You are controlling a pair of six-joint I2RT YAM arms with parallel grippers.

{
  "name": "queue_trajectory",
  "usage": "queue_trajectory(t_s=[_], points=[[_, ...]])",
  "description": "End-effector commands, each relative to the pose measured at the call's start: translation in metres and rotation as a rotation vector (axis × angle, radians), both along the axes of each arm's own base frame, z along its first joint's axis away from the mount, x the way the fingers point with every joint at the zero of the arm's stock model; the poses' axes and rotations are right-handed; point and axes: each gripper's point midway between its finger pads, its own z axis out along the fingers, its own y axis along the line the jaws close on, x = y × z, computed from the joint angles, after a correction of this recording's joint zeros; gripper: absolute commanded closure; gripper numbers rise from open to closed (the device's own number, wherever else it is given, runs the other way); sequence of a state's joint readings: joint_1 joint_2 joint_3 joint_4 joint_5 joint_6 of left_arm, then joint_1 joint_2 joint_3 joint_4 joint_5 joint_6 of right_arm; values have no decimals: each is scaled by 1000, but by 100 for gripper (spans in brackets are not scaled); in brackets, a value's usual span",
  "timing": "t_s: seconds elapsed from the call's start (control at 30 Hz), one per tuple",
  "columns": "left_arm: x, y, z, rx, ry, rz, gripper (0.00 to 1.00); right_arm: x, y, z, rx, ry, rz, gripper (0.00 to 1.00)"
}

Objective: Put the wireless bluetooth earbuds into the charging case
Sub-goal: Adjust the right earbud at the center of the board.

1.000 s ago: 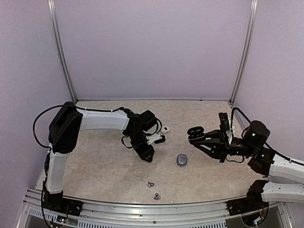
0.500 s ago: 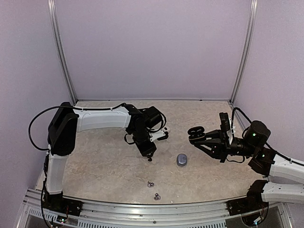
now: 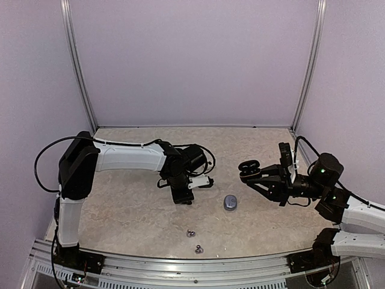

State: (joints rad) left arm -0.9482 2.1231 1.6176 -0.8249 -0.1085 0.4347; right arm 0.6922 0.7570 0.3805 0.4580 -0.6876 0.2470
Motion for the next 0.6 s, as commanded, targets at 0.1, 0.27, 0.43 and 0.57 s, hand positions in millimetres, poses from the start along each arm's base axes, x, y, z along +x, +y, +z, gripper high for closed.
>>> queue_trajectory(t_s=[0.1,0.27,0.43,0.57], points=[[13,-6,16,-43,-94,-56,42,1,-3,8,11,-22,-11,100],[13,-14,10,-64,-77,-62,43,1,-3,8,9,-22,-12,100],[14,-25,6,-90,-63,-66,45,2,-3,7,8,-20,-17,100],[18,-33,10,-127,-56,-60,47,2,-3,7,6,-18,-19,100]])
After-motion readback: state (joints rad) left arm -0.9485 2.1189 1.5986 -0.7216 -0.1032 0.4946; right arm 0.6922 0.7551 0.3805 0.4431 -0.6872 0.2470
